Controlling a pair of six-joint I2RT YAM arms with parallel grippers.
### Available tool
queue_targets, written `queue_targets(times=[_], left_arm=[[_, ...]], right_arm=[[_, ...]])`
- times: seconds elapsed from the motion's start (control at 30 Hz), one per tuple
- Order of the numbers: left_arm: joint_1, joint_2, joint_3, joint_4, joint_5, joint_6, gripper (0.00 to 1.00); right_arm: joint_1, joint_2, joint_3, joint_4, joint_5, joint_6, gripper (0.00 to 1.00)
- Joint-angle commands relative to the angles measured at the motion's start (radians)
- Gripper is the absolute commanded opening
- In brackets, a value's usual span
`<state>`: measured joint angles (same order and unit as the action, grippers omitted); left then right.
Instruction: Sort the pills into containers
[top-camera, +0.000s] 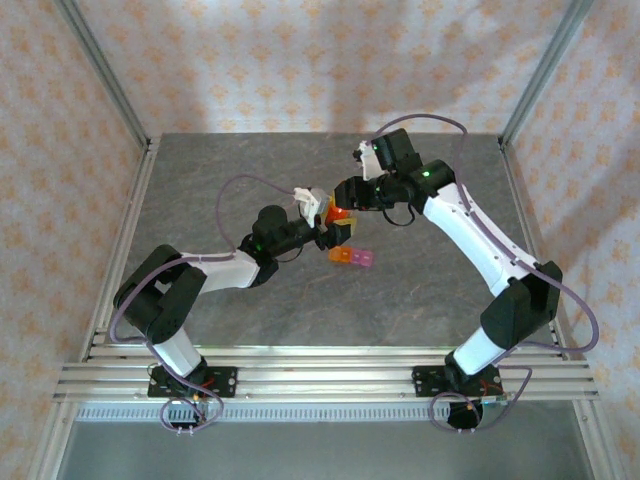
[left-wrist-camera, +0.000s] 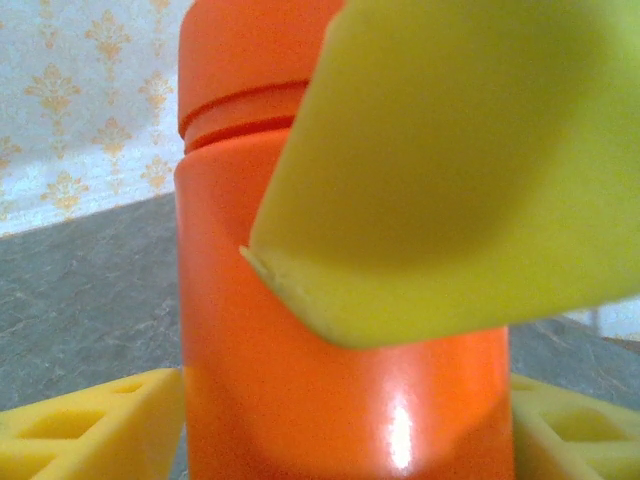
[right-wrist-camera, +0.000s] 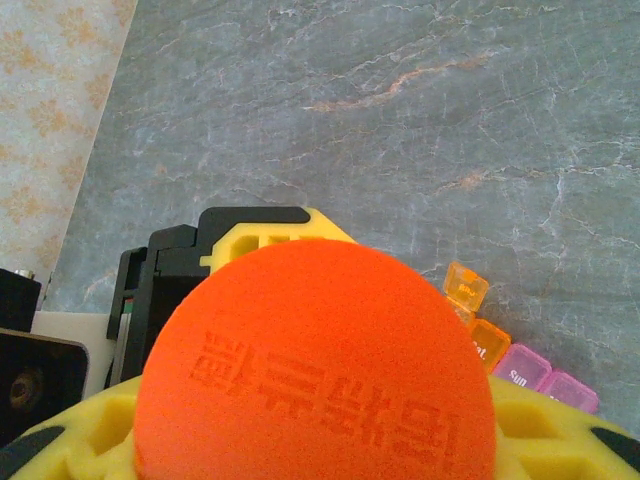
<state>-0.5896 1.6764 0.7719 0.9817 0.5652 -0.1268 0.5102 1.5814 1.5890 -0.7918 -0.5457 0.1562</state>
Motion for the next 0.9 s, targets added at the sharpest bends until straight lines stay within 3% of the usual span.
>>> queue_targets(times=[0.0,0.27,0.53,0.7,0.87], left_arm=[[-0.007,0.007,0.017,0.000,0.005,0.003,0.69],[-0.008,0.012,0.036,-0.006,0.009,0.003,0.50],[-0.006,-0.021,0.024,-0.037,-0.036,0.018,0.15],[-0.006,-0.063,0.014,-0.076,-0.059,0.050,0.01],[-0.006,-0.098,0.014,-0.120,-0.061,0.094,0.00]], right_arm=[[0.007,-0.040,-0.010,0.030,0.006,-0.004,0.34],[0.009,-0.061,-0.031,0.045,-0.003,0.007,0.36],[-0.003,-0.113,-0.038,0.027,0.091,0.036,0.74],[-0.072,-0.206,-0.071,0.062,0.044,0.084,0.81],[-0.131,-0.283,-0.098,0.087,0.085,0.149,0.83]])
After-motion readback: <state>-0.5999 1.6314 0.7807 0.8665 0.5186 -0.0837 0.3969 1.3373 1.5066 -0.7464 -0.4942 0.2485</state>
